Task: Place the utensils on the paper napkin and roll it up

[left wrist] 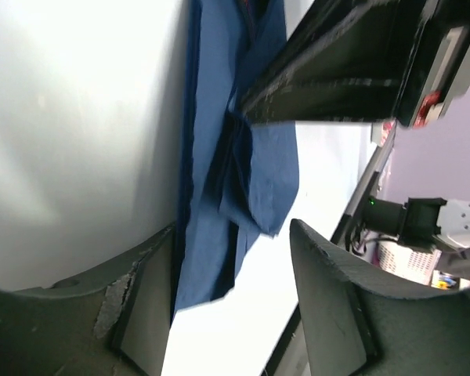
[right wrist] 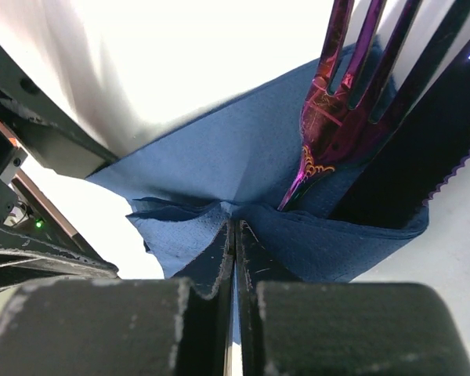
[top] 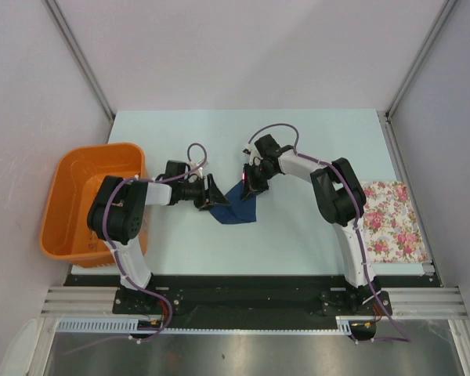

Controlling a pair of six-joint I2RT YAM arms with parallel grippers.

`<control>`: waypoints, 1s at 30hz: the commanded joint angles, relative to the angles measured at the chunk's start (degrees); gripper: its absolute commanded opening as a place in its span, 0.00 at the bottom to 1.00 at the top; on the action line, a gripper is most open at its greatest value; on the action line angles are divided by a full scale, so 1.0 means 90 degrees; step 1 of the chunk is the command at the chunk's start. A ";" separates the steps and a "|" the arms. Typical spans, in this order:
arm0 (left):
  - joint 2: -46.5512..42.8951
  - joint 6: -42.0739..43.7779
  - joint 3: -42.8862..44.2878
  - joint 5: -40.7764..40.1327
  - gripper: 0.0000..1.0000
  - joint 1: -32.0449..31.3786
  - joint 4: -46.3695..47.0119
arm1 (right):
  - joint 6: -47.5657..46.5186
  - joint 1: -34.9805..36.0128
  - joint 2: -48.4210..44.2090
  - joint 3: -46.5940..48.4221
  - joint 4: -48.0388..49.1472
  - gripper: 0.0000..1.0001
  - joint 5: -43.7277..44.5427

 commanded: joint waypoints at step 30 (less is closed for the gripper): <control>-0.0651 -0.0045 0.0118 0.0497 0.08 0.0046 -0.0729 | -0.0078 0.0239 0.0659 0.0052 -0.0171 0.00 0.0712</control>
